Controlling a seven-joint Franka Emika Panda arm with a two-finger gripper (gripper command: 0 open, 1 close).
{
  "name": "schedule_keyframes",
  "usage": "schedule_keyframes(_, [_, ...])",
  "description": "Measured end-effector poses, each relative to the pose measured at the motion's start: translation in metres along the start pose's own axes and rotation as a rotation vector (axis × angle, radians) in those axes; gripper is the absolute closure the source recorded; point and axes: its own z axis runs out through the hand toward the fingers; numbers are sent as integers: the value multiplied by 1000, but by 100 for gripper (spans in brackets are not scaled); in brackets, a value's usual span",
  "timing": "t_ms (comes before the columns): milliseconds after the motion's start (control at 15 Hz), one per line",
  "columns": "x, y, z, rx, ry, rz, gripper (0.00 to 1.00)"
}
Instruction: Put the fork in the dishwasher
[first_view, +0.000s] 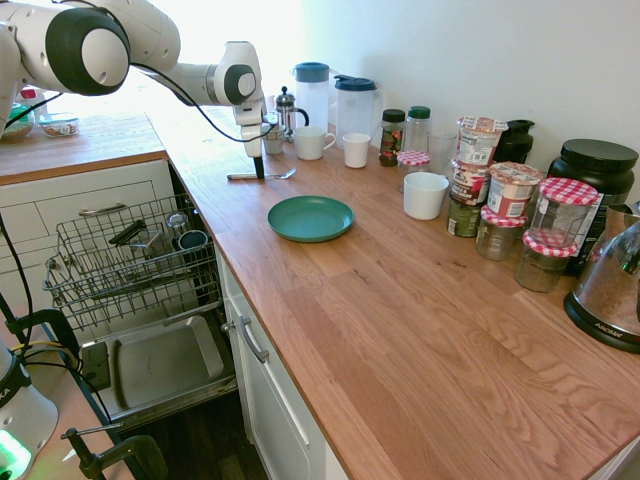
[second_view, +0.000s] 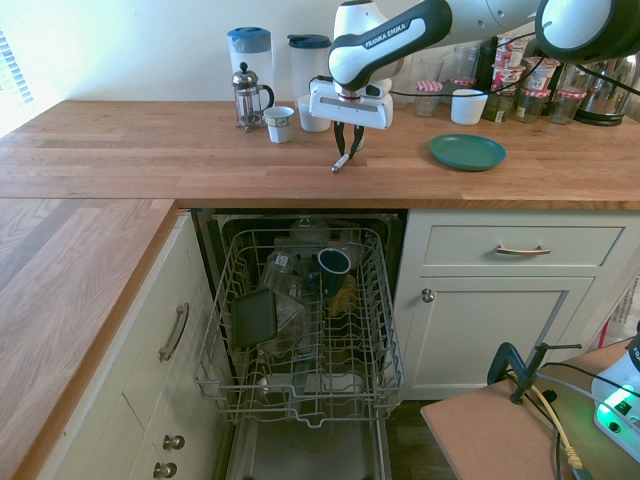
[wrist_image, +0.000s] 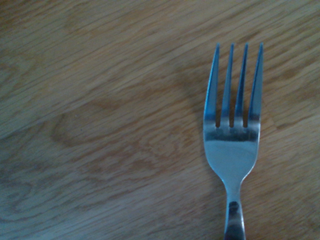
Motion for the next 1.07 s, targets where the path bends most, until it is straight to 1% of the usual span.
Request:
schedule_keyframes(333, [8,1,-8,48,-8,5,100])
schedule_keyframes(400, [9,8,-17,61,-6,2,100])
schedule_keyframes(533, [6,26,-49,83,-3,-6,100])
schedule_keyframes(800, [-25,87,-108,115,12,-52,100])
schedule_keyframes(1067, [-67,173,-139,120,23,-128,100])
